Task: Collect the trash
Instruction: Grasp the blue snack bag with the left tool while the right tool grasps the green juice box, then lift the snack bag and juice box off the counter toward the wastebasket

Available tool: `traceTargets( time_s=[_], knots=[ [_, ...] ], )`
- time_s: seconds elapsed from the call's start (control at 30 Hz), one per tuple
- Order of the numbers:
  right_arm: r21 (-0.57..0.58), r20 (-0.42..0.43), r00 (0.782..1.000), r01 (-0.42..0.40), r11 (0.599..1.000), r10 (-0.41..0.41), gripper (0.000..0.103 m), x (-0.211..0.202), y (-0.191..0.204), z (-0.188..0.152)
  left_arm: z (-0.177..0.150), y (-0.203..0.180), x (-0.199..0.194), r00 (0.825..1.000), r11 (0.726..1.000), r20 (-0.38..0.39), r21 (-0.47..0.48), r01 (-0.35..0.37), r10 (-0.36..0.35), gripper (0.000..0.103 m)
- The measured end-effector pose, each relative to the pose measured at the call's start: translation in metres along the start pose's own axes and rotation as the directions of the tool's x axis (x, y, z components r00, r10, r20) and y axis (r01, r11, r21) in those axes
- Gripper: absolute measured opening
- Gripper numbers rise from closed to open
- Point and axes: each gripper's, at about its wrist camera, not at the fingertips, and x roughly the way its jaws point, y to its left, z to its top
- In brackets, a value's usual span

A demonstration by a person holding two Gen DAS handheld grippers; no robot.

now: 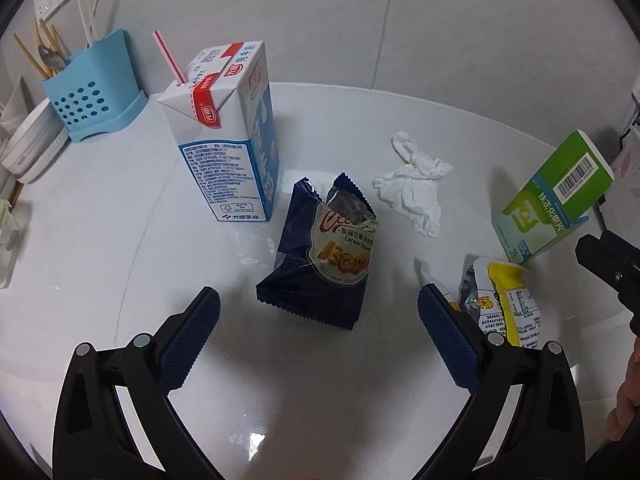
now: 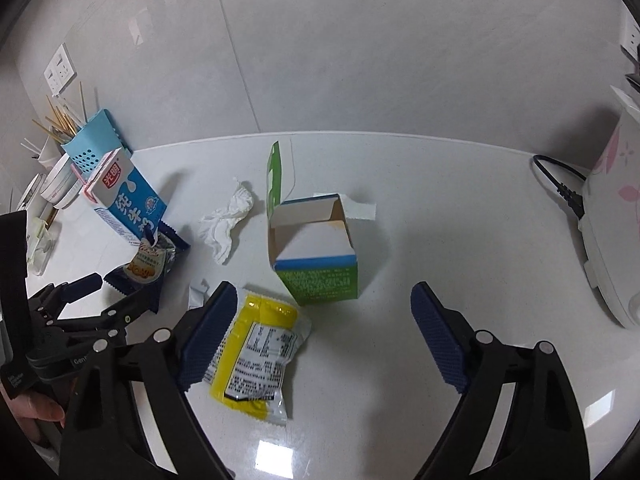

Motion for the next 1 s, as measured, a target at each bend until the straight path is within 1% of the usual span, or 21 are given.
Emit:
traceTargets(
  time_s=[0.13, 0.27, 0.37, 0.4, 0.43, 0.47, 0.53, 0.57, 0.6, 0.63, 0.7, 0.8, 0.83, 0.87, 0.9, 0.93, 1.0],
  knots=[
    [0.0, -0.008, 1.0, -0.01, 1.0, 0.01, 0.081, 0.011, 0.002, 0.003, 0.002, -0.001, 0.01, 1.0, 1.0, -0.007, -0.014, -0.004, 0.004, 0.097],
    [0.006, -0.021, 1.0, -0.005, 1.0, 0.005, 0.075, 0.019, 0.003, 0.004, 0.004, -0.002, 0.017, 1.0, 1.0, -0.008, -0.019, -0.016, 0.016, 0.097],
    [0.013, -0.012, 1.0, -0.011, 1.0, 0.011, 0.068, 0.022, 0.005, 0.006, 0.006, -0.002, 0.019, 1.0, 0.999, -0.005, -0.029, -0.022, 0.022, 0.096],
    [0.01, -0.013, 1.0, -0.008, 1.0, 0.008, 0.064, 0.023, 0.006, 0.007, 0.007, -0.002, 0.02, 1.0, 0.999, -0.003, -0.031, -0.025, 0.024, 0.095],
    [0.008, -0.016, 1.0, -0.006, 1.0, 0.006, 0.062, 0.025, 0.007, 0.007, 0.007, -0.004, 0.021, 1.0, 0.999, -0.002, -0.03, -0.026, 0.026, 0.093],
    [0.009, -0.018, 1.0, -0.006, 1.0, 0.006, 0.059, 0.026, 0.007, 0.008, 0.008, -0.003, 0.024, 1.0, 0.999, -0.004, -0.031, -0.023, 0.023, 0.089],
    [0.011, -0.019, 1.0, -0.006, 1.0, 0.006, 0.055, 0.028, 0.008, 0.009, 0.009, -0.006, 0.027, 1.0, 0.999, -0.013, -0.031, -0.023, 0.023, 0.082],
    [0.011, -0.021, 1.0, -0.006, 1.0, 0.006, 0.05, 0.029, 0.009, 0.009, 0.009, -0.007, 0.029, 1.0, 0.999, -0.017, -0.031, -0.02, 0.019, 0.076],
    [0.01, -0.025, 1.0, -0.005, 1.0, 0.005, 0.048, 0.03, 0.009, 0.01, 0.009, -0.01, 0.03, 1.0, 0.999, -0.019, -0.031, -0.02, 0.019, 0.071],
    [0.009, -0.023, 1.0, -0.002, 1.0, 0.002, 0.048, 0.03, 0.01, 0.01, 0.009, -0.011, 0.032, 1.0, 0.999, -0.02, -0.032, -0.023, 0.023, 0.069],
    [0.012, -0.018, 1.0, 0.0, 1.0, 0.0, 0.047, 0.029, 0.01, 0.009, 0.007, -0.012, 0.035, 0.999, 0.999, -0.018, -0.039, -0.027, 0.026, 0.059],
    [0.013, -0.013, 1.0, -0.004, 1.0, 0.004, 0.047, 0.027, 0.01, 0.008, 0.003, -0.01, 0.036, 1.0, 0.999, -0.009, -0.05, -0.017, 0.016, 0.047],
    [0.009, -0.008, 1.0, -0.004, 1.0, 0.004, 0.047, 0.026, 0.01, 0.008, 0.003, -0.009, 0.036, 1.0, 0.999, -0.005, -0.051, -0.014, 0.014, 0.045],
    [0.005, -0.003, 1.0, -0.003, 1.0, 0.003, 0.047, 0.025, 0.011, 0.008, 0.002, -0.009, 0.035, 1.0, 0.999, -0.003, -0.052, -0.008, 0.008, 0.041],
    [0.003, 0.0, 1.0, -0.003, 1.0, 0.003, 0.047, 0.024, 0.012, 0.007, 0.0, -0.009, 0.033, 1.0, 0.999, 0.0, -0.05, -0.002, 0.002, 0.023],
    [0.004, 0.001, 1.0, -0.003, 1.0, 0.003, 0.047, 0.023, 0.012, 0.008, 0.0, -0.009, 0.033, 1.0, 0.999, 0.0, -0.044, -0.003, 0.003, 0.019],
    [0.006, 0.007, 1.0, -0.003, 1.0, 0.003, 0.047, 0.02, 0.013, 0.007, -0.001, -0.009, 0.031, 1.0, 0.999, 0.005, -0.04, 0.008, -0.008, 0.016]
  ],
)
